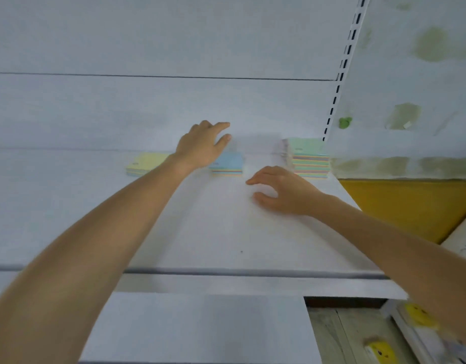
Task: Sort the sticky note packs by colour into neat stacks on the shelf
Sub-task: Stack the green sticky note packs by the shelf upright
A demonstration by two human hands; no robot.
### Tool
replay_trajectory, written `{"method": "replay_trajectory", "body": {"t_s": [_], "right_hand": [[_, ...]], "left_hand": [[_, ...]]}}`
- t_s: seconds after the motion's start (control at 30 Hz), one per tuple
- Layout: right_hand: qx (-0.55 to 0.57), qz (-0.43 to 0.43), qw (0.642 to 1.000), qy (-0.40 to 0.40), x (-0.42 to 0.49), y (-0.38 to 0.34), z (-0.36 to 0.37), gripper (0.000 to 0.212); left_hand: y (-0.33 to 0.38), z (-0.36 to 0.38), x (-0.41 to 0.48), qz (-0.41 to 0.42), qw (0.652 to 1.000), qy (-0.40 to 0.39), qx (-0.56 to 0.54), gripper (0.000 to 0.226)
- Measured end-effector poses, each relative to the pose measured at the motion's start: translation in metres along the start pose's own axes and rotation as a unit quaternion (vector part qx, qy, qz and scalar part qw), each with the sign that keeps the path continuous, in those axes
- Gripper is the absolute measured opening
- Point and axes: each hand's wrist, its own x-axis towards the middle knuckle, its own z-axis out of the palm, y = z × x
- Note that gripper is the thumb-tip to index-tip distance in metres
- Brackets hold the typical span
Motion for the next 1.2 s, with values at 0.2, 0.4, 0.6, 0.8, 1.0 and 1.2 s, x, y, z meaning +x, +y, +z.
{"method": "replay_trajectory", "body": {"t_s": [0.2, 0.4, 0.6, 0.8, 1.0, 1.2], "right_hand": [[-0.011, -0.077, 0.997, 0.014, 0.063, -0.113, 0.028, 0.039], [0.0, -0.142, 0.99, -0.024, 0.119, -0.242, 0.084, 0.042], [0.025, -0.196, 0.978, -0.064, 0.182, -0.351, 0.12, 0.044], [0.049, -0.207, 0.974, -0.077, 0.261, -0.426, 0.153, 0.042], [0.039, -0.197, 0.978, -0.056, 0.354, -0.47, 0.188, 0.041], [0.04, -0.064, 0.997, -0.009, 0.433, -0.484, 0.216, 0.044]], "left_hand": [[-0.107, -0.059, -0.058, -0.048, 0.996, 0.016, 0.07, 0.046], [-0.241, -0.126, -0.134, -0.1, 0.987, 0.033, 0.122, 0.045], [-0.363, -0.171, -0.196, -0.155, 0.984, 0.076, 0.043, 0.04], [-0.455, -0.215, -0.225, -0.192, 0.973, 0.122, 0.048, 0.04], [-0.545, -0.248, -0.221, -0.24, 0.961, 0.093, 0.105, 0.036], [-0.611, -0.262, -0.203, -0.266, 0.956, 0.053, 0.108, 0.035]]}}
